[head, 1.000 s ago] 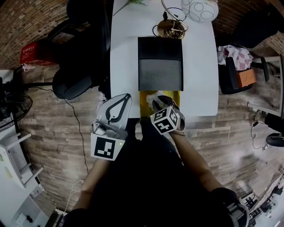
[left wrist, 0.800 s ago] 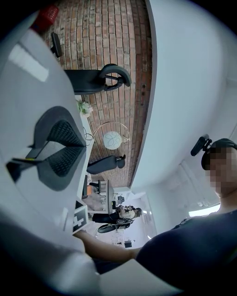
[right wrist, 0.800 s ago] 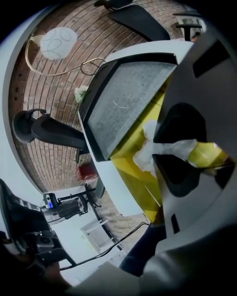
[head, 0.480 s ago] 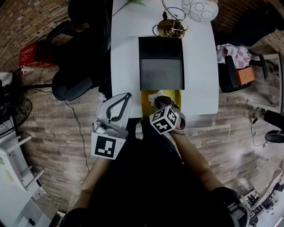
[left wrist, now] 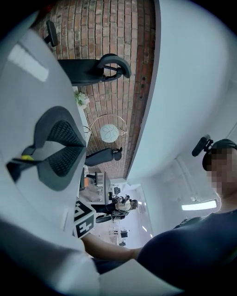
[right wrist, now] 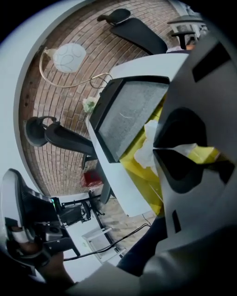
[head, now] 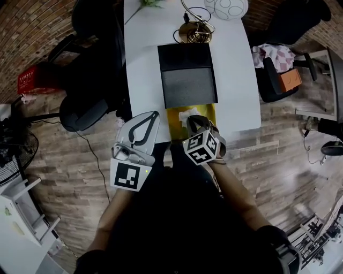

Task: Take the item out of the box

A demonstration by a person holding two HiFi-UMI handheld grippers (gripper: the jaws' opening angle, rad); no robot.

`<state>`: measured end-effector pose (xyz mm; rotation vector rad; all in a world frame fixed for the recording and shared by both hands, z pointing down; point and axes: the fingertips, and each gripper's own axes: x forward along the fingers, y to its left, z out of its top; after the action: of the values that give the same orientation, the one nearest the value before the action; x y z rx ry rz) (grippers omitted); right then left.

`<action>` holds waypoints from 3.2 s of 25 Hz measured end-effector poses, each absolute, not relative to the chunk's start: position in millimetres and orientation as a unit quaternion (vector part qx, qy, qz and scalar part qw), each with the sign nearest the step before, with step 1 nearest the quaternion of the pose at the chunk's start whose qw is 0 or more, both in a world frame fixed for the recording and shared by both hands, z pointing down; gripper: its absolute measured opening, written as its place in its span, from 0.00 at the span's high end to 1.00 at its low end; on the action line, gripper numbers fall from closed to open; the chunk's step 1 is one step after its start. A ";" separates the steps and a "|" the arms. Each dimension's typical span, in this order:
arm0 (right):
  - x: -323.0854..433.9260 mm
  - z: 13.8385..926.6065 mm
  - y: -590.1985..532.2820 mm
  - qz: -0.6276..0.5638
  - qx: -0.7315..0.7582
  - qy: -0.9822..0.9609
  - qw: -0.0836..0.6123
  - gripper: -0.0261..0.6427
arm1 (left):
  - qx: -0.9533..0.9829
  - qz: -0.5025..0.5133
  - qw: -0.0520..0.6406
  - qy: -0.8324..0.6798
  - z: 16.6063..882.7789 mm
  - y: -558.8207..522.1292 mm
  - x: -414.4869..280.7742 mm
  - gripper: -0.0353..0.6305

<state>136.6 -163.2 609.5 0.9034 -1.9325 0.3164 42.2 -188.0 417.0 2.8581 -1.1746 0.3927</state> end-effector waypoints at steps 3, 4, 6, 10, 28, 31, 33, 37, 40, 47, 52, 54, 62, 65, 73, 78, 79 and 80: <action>139.9 594.0 -164.0 0.123 0.390 -0.789 0.459 0.93 | 0.923 0.120 0.011 -0.364 414.8 -187.5 47.9 0.93; 140.9 588.3 -164.3 0.121 0.397 -0.788 0.454 0.93 | 0.925 0.118 0.011 -0.360 414.3 -187.2 49.7 0.93; 143.3 576.3 -165.2 0.116 0.411 -0.788 0.444 0.93 | 0.929 0.115 0.008 -0.352 412.6 -187.0 53.7 0.93; 149.5 550.9 -167.5 0.102 0.442 -0.786 0.420 0.93 | 0.935 0.105 0.000 -0.339 407.5 -186.5 61.6 0.93; 182.6 412.3 -177.4 -0.011 0.565 -0.768 0.300 0.93 | 0.939 0.059 -0.048 -0.334 360.5 -190.6 83.2 0.93; 185.0 390.4 -178.5 -0.036 0.577 -0.766 0.282 0.93 | 0.938 0.046 -0.060 -0.339 348.6 -191.2 84.3 0.93; 185.3 376.7 -178.9 -0.051 0.584 -0.766 0.265 0.93 | 0.936 0.038 -0.073 -0.341 339.3 -191.3 85.1 0.93; 184.6 347.7 -179.9 -0.086 0.594 -0.764 0.235 0.93 | 0.933 0.023 -0.089 -0.347 321.7 -192.0 84.4 0.93; 181.4 327.4 -179.3 -0.110 0.598 -0.764 0.216 0.93 | 0.931 0.017 -0.096 -0.353 311.1 -191.5 81.1 0.93; 174.8 283.7 -180.2 -0.156 0.613 -0.758 0.161 0.93 | 0.923 0.005 -0.105 -0.371 285.4 -196.9 72.2 0.93; 172.2 264.1 -178.1 -0.161 0.627 -0.753 0.119 0.93 | 0.920 -0.005 -0.101 -0.379 268.5 -200.3 65.3 0.93; 172.9 257.5 -176.4 -0.154 0.637 -0.749 0.095 0.93 | 0.919 -0.008 -0.099 -0.381 263.0 -200.5 62.3 0.93; 169.3 247.5 -168.4 -0.127 0.672 -0.729 0.031 0.93 | 0.919 -0.013 -0.101 -0.381 255.4 -200.7 43.1 0.93; 164.9 249.2 -164.1 -0.123 0.680 -0.723 0.025 0.93 | 0.921 -0.012 -0.109 -0.373 258.1 -198.9 38.8 0.93; 157.0 253.7 -152.2 -0.125 0.702 -0.700 0.035 0.93 | 0.928 -0.014 -0.093 -0.361 269.1 -201.0 24.1 0.93; 158.5 255.2 -144.8 -0.121 0.714 -0.689 0.033 0.93 | 0.929 -0.014 -0.091 -0.358 276.3 -200.2 20.8 0.93; 158.3 256.1 -143.7 -0.121 0.716 -0.686 0.035 0.93 | 0.930 -0.014 -0.090 -0.357 277.3 -200.3 20.3 0.93; 158.1 256.9 -142.7 -0.121 0.718 -0.685 0.035 0.93 | 0.930 -0.014 -0.090 -0.356 277.7 -200.3 19.7 0.93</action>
<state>158.1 -142.7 256.9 2.2059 -2.1042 -0.3711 19.7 -200.3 277.7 3.1016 -1.1867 -0.0468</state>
